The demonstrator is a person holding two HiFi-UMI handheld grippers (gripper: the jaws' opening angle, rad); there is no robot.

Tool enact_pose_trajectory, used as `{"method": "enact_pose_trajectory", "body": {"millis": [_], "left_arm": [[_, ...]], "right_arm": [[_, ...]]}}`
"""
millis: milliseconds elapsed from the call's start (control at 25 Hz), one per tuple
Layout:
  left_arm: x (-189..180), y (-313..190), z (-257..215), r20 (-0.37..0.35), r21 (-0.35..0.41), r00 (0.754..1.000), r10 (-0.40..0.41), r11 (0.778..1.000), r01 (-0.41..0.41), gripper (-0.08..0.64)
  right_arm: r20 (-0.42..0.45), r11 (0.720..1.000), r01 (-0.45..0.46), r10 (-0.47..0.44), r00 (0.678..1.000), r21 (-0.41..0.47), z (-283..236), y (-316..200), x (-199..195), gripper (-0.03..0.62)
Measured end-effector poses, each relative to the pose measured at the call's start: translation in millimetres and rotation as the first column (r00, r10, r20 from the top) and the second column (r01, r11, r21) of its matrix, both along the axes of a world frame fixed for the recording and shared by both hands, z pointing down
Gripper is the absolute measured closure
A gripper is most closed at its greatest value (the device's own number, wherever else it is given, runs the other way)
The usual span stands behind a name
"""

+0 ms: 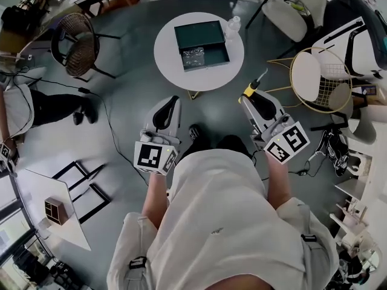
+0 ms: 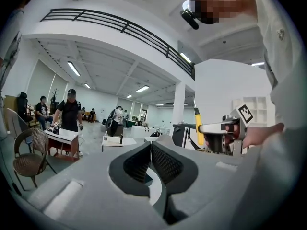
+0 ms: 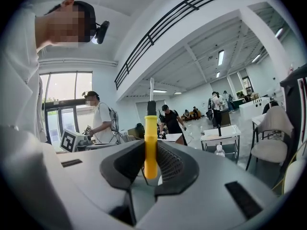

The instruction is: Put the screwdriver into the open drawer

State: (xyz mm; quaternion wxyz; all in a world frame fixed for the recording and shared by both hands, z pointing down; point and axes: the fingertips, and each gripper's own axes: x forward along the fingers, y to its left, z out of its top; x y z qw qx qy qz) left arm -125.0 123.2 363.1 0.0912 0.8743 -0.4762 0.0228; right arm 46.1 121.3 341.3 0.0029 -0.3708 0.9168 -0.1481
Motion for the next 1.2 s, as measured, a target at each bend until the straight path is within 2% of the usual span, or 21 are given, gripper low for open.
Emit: {"method": "enact_pose_trajectory", "body": {"millis": [200,600,840,1200], "left_arm": [[-10.9,-5.5,9.8,0.005,-0.029,0.999,0.033,0.999,-0.033,0.544],[-3.0,-17.5,24.8,0.016,-0.065,0.998,0.066,0.996,-0.065,0.543],[0.2,-33.3,22.5,0.03,-0.062,0.999,0.033,0.998,-0.031,0.543],[9.1,-80.1,-6.4,0.055,-0.006,0.997,-0.049,0.999,0.049,0.543]], "right_arm": [[-0.006,0.999,-0.025,0.025,1.0,-0.024,5.6,-1.2,-9.6,0.514],[-0.019,0.997,-0.033,0.032,0.999,-0.068,23.5,-15.8,-3.5,0.514],[-0.007,0.999,-0.011,0.011,1.0,-0.047,20.8,-42.6,1.6,0.514],[0.023,0.999,0.032,-0.033,0.999,0.026,-4.3,-103.7,20.5,0.514]]}}
